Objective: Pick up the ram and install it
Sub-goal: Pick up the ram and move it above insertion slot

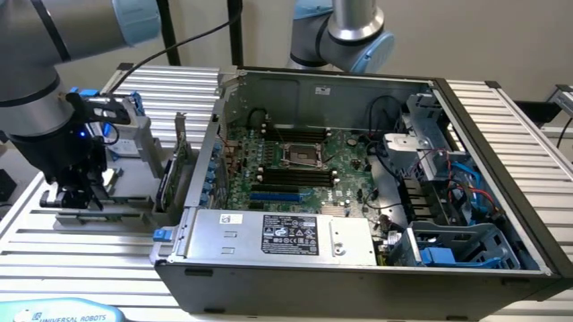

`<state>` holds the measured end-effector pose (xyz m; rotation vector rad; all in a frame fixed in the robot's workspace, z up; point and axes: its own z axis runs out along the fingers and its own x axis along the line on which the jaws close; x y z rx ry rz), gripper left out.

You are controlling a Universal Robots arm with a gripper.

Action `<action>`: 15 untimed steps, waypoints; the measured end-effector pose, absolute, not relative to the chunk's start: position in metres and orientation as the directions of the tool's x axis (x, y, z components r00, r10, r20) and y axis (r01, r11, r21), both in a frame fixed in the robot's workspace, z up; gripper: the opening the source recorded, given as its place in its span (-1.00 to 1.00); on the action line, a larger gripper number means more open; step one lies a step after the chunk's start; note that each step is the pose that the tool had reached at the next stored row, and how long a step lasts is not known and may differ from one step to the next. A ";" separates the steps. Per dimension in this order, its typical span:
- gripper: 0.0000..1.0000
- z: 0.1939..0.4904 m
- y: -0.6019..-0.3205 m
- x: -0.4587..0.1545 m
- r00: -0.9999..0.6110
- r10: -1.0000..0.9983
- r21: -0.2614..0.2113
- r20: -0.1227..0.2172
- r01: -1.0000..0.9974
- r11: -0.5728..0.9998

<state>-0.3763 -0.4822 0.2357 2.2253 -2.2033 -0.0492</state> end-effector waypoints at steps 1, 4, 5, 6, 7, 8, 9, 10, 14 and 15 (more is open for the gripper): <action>-0.39 0.234 -0.482 -0.376 0.010 -1.000 0.029 -0.016 -1.000 -0.011; -0.39 0.229 -0.482 -0.376 0.011 -1.000 0.029 -0.016 -1.000 -0.012; -0.39 0.227 -0.482 -0.376 0.011 -1.000 0.029 -0.016 -1.000 -0.012; -0.39 0.225 -0.482 -0.376 0.012 -1.000 0.029 -0.015 -1.000 -0.012; -0.39 0.223 -0.482 -0.376 0.012 -1.000 0.029 -0.015 -0.999 -0.013; -0.39 0.221 -0.482 -0.377 0.013 -1.000 0.029 -0.016 -0.999 -0.013; -0.39 0.219 -0.482 -0.377 0.013 -1.000 0.029 -0.015 -0.999 -0.014; -0.39 0.218 -0.482 -0.377 0.014 -1.000 0.029 -0.016 -0.999 -0.015; -0.39 0.210 -0.482 -0.378 0.017 -1.000 0.029 -0.016 -0.999 -0.018; -0.39 0.209 -0.482 -0.379 0.018 -1.000 0.029 -0.016 -0.999 -0.018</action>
